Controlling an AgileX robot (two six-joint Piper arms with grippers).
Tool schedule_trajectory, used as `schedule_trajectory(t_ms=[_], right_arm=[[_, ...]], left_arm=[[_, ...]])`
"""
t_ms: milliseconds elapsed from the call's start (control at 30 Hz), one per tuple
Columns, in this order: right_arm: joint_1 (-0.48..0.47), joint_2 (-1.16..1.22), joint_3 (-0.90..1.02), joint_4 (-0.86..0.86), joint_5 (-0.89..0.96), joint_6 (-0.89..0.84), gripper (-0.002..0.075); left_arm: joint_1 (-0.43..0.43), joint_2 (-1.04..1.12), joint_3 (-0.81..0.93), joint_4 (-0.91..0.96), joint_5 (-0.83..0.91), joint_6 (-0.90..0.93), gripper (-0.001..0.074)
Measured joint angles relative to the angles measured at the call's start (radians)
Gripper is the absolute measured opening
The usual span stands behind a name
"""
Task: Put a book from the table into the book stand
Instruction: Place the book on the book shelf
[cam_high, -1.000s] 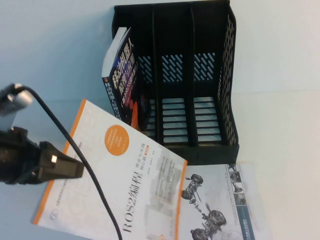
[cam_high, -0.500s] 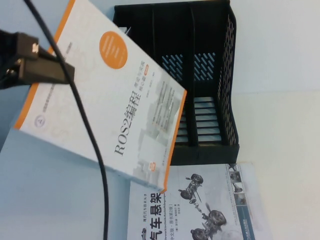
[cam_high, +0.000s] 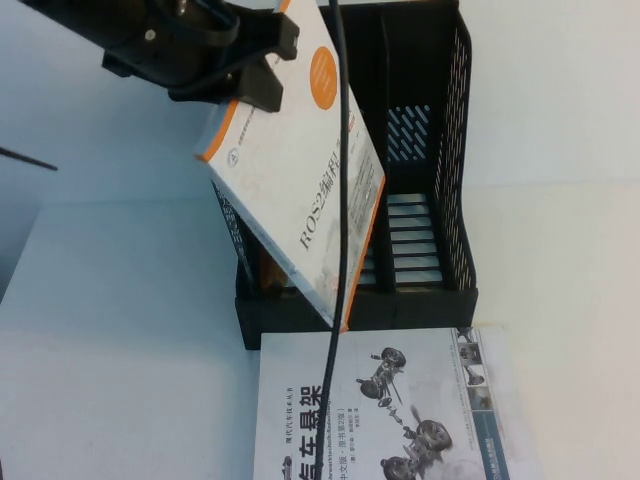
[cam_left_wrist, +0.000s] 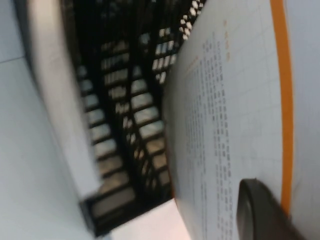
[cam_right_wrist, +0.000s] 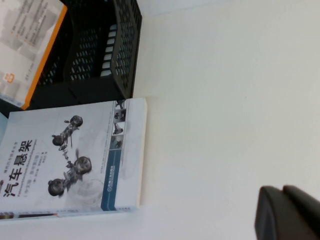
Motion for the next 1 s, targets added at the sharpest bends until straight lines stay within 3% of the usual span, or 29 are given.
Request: schedule_trajectory(t_ms=[467, 1000], right_arm=[[0.000, 0.000, 0.000, 0.036, 0.006, 0.006, -0.0001], [0.000, 0.000, 0.000, 0.030, 0.008, 0.008, -0.0001]], left_arm=[[-0.007, 0.194, -0.213, 0.101, -0.051, -0.120, 0.0103], [-0.007, 0.241, -0.354, 0.106, -0.054, -0.148, 0.0103]])
